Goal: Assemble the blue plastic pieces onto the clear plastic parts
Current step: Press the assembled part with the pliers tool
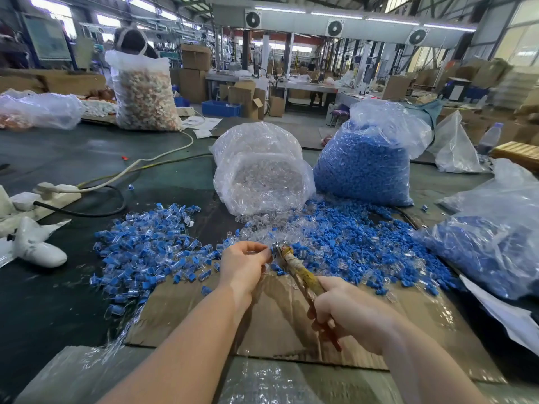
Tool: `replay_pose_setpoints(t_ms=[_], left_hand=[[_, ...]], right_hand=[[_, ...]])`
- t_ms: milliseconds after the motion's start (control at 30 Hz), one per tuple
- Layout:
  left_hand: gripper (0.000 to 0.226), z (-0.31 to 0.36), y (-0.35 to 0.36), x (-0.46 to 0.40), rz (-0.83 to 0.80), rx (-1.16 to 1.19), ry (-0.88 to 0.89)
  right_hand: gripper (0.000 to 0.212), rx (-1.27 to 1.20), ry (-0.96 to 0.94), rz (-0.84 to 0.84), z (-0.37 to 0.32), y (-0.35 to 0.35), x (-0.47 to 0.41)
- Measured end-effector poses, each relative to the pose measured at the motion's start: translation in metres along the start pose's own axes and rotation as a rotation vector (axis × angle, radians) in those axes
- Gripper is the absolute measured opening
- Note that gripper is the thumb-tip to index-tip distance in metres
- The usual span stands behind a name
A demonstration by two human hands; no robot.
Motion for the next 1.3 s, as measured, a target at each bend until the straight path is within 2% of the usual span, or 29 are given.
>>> replay_pose_setpoints(t_ms=[167, 400, 667, 733, 900, 1067, 1200, 1267, 1300], left_hand=[[0.005, 0.003, 0.001, -0.001, 0.009, 0.003, 0.002], [0.005, 0.001, 0.002, 0.0, 0.052, 0.021, 0.0], [0.004, 0.005, 0.006, 0.007, 0.05, 0.046, -0.014], [0.004, 0.006, 0.005, 0.006, 0.051, 0.034, -0.01], [0.005, 0.009, -0.001, 0.004, 0.055, 0.016, 0.015], [0.008, 0.013, -0.004, 0.002, 0.066, -0.041, 0.044], [0.007, 0.014, -0.006, 0.002, 0.04, -0.05, 0.043], [0.006, 0.015, -0.006, 0.002, 0.021, -0.052, 0.041], [0.006, 0.015, -0.006, 0.002, 0.018, -0.064, 0.047]], right_hand=[[0.04, 0.001, -0.041, -0.033, -0.005, 0.001, 0.005], [0.04, 0.03, -0.049, -0.051, -0.008, 0.004, 0.004], [0.04, 0.083, -0.107, 0.051, -0.006, 0.008, -0.001], [0.044, 0.017, -0.092, 0.034, -0.003, 0.008, -0.002], [0.06, -0.379, -0.071, -0.031, 0.005, 0.005, -0.004], [0.074, -0.15, -0.223, 0.158, 0.001, 0.003, -0.005], [0.06, -0.298, -0.179, 0.028, 0.001, -0.001, -0.005], [0.061, -0.406, -0.122, -0.069, 0.004, -0.003, -0.005], [0.061, -0.4, -0.122, -0.064, 0.004, -0.004, -0.006]])
Point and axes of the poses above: each hand's wrist, its own x-axis away from the middle knuckle, its own y-axis out of the palm, z = x × y, the point moved 3 cm from there along -x, towards the middle knuckle, and after that the axes turned 7 degrees about y, right-handed, at the moved point
